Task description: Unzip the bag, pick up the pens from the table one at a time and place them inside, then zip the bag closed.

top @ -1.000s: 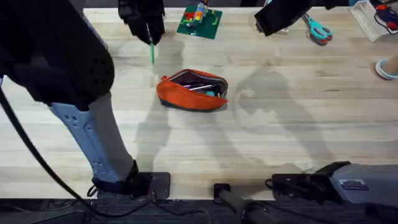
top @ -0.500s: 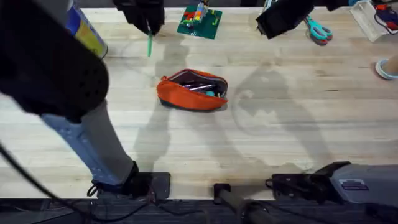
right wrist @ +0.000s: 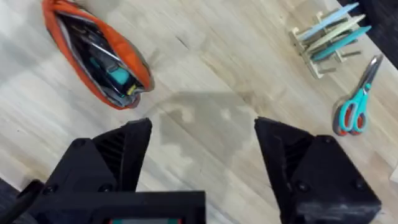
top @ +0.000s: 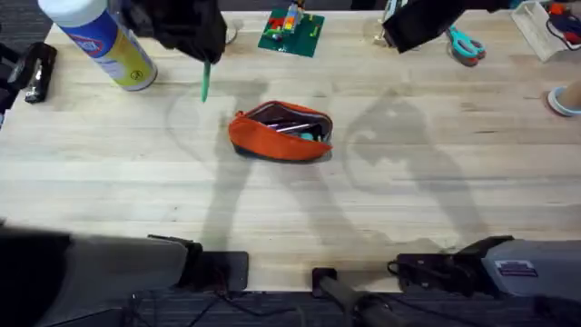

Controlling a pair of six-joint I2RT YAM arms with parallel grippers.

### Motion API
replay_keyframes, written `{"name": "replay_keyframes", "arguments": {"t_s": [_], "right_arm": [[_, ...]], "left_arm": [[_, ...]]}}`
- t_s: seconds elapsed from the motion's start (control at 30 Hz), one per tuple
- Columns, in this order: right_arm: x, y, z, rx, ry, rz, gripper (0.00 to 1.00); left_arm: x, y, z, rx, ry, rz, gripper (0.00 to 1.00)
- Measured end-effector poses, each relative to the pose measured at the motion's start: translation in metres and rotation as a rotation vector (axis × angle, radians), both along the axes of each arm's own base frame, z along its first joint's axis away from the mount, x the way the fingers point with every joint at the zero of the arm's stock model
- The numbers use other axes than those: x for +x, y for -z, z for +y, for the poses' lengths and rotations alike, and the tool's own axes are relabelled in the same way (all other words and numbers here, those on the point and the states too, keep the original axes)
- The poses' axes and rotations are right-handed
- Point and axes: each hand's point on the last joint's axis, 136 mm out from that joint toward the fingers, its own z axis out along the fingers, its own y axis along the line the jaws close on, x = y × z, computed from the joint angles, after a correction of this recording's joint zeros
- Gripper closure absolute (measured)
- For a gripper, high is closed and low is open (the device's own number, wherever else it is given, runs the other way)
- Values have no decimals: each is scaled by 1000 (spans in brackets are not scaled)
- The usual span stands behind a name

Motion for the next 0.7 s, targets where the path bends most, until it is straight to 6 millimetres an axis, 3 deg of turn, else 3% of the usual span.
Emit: {"name": "replay_keyframes", "arguments": {"t_s": [0.17,0.4,0.7], "right_arm": [[1,2,-11,-6,32,17,3],[-13,8,-19,-29,36,70,4],[-58,-25,-35,-40,-31,-25,4]], "left_arm": [[-20,-8,-7,-12,161,-82,957],[-39,-19,-32,-40,551,-153,957],[-38,-23,-66,-108,925,-259,957]]}}
